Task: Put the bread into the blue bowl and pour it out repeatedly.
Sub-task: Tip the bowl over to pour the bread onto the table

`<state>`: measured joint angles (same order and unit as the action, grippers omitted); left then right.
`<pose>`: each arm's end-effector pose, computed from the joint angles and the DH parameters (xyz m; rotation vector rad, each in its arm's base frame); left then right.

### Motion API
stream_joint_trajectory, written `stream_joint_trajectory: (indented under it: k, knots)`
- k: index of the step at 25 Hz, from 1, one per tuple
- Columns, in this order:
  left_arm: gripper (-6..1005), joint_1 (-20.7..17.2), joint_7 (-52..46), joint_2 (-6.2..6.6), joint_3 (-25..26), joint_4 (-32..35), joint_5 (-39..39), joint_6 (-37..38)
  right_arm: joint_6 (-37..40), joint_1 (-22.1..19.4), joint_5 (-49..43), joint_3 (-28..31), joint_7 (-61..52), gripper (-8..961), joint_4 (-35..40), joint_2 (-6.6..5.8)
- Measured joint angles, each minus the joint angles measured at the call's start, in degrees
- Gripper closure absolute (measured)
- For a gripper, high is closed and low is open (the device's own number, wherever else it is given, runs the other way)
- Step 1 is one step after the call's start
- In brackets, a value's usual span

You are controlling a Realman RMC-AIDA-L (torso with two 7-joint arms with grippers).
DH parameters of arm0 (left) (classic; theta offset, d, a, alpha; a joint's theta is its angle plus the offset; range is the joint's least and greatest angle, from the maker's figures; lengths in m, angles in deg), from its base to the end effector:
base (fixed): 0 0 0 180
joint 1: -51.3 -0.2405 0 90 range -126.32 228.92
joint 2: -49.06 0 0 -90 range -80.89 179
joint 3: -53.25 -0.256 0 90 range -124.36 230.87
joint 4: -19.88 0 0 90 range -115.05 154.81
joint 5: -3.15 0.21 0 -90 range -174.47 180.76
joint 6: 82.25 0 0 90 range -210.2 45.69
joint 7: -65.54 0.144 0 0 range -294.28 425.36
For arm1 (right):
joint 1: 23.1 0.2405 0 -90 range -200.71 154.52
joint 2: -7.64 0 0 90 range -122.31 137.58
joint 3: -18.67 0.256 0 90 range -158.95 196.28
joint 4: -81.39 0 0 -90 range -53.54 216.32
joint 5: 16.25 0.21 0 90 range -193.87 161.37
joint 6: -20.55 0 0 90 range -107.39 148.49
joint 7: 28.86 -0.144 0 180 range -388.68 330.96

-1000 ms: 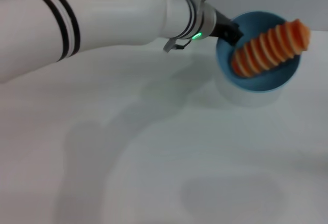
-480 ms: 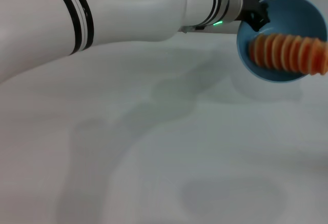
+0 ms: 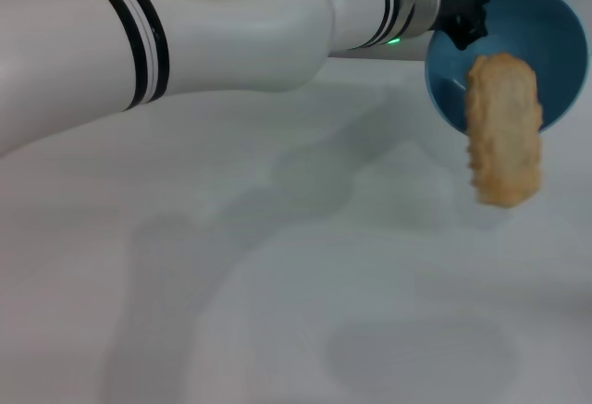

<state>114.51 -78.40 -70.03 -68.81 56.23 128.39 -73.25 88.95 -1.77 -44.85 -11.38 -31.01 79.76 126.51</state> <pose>-0.0478 0.4459 -0.1312 -2.4140 0.0175 -0.0989 0.4142 0.2804 0.0436 -1.1887 0.6482 0.4125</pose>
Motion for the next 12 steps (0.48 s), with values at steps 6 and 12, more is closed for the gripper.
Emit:
stream_joint_trajectory:
  k: [6,12]
  knots:
    - [1000,-0.5,0.45,0.0,-1.67,-0.3,0.0,-1.59,0.53,-0.1,-0.13,-0.09,-0.21,340,0.21,0.07]
    - [1001,-1.04,0.54,0.0,-2.09,-0.57,0.0,-2.0,0.47,0.3,-0.02,0.23,-1.36,348,-0.16,0.14]
